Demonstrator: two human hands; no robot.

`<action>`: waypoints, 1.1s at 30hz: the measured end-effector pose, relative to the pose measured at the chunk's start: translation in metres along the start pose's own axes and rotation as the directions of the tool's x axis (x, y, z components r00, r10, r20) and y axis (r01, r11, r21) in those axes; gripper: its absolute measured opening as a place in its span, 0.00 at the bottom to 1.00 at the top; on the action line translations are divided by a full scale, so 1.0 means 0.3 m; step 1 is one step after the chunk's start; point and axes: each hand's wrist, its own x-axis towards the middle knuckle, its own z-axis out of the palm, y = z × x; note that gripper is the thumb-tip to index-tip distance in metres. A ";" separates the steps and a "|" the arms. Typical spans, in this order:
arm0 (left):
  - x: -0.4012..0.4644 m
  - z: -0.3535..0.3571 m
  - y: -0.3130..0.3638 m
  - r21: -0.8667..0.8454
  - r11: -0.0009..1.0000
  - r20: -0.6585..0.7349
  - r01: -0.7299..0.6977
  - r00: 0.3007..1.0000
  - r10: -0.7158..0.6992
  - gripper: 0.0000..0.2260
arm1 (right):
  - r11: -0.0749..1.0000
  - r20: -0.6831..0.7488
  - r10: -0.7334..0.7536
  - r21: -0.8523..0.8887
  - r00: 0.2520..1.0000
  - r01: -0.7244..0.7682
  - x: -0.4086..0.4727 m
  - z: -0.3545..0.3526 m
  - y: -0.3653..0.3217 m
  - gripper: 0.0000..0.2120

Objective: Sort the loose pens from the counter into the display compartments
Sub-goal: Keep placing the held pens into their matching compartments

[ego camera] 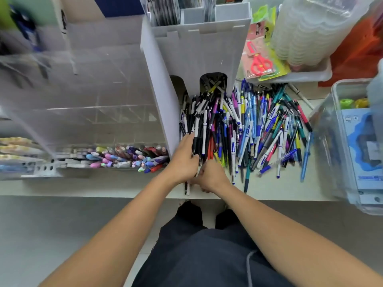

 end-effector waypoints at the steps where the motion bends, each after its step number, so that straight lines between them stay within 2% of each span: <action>1: -0.013 0.002 0.000 -0.024 1.000 -0.007 -0.003 1.000 0.003 0.29 | 1.000 -0.027 -0.013 -0.003 1.000 0.013 0.011 -0.003 -0.003 0.20; 4: -0.016 0.035 -0.031 -0.088 0.993 -0.038 0.072 0.996 -0.076 0.26 | 1.000 -0.154 -0.017 -0.012 0.988 0.016 0.029 -0.034 0.001 0.18; 6: -0.011 0.070 -0.045 -0.061 0.985 -0.053 0.163 0.985 -0.167 0.19 | 0.999 -0.250 -0.032 0.016 0.968 0.037 0.041 -0.056 0.014 0.19; 7: -0.009 0.089 -0.046 -0.051 0.975 -0.060 0.217 0.974 -0.219 0.18 | 0.998 -0.298 -0.040 0.035 0.954 0.052 0.045 -0.064 0.022 0.20; 11: 0.019 0.156 -0.032 -0.133 0.947 -0.165 0.293 0.935 -0.313 0.29 | 0.995 -0.427 -0.050 0.055 0.903 0.081 0.045 -0.104 0.033 0.21; 14: 0.039 0.180 0.006 -0.079 0.936 -0.154 0.342 0.924 -0.351 0.38 | 0.997 -0.451 -0.051 0.033 0.891 0.074 0.005 -0.142 0.037 0.14; 16: 0.039 0.192 0.016 -0.035 0.933 -0.177 0.358 0.916 -0.359 0.41 | 0.998 -0.445 -0.040 0.017 0.895 0.054 -0.037 -0.163 0.066 0.10; 17: 0.035 0.199 0.016 -0.015 0.934 -0.190 0.356 0.916 -0.352 0.42 | 0.999 -0.399 -0.024 0.010 0.917 0.030 -0.061 -0.165 0.083 0.10; 19: 0.029 0.211 0.004 0.008 0.934 -0.203 0.357 0.915 -0.348 0.43 | 0.999 -0.219 0.044 0.023 0.975 -0.040 -0.097 -0.149 0.107 0.12; 21: 0.022 0.213 -0.017 0.002 0.937 -0.240 0.350 0.910 -0.339 0.42 | 0.996 -0.121 0.084 -0.001 0.989 -0.085 -0.096 -0.116 0.127 0.12; 24: 0.019 0.215 -0.053 0.011 0.947 -0.319 0.320 0.899 -0.300 0.37 | 0.994 -0.154 0.063 -0.080 0.986 -0.076 -0.064 -0.091 0.146 0.11; 27: 0.022 0.216 -0.048 0.008 0.933 -0.281 0.361 0.896 -0.344 0.30 | 0.998 -0.218 0.009 -0.062 0.976 -0.023 -0.052 -0.089 0.180 0.12; 31: 0.037 0.236 -0.032 -0.171 0.895 -0.293 0.412 0.846 -0.446 0.25 | 0.996 -0.320 -0.043 0.061 0.946 0.066 -0.081 -0.064 0.218 0.09; 33: 0.041 0.240 -0.029 -0.248 0.867 -0.260 0.433 0.832 -0.490 0.25 | 0.989 -0.297 -0.030 0.131 0.955 0.072 -0.096 -0.055 0.222 0.07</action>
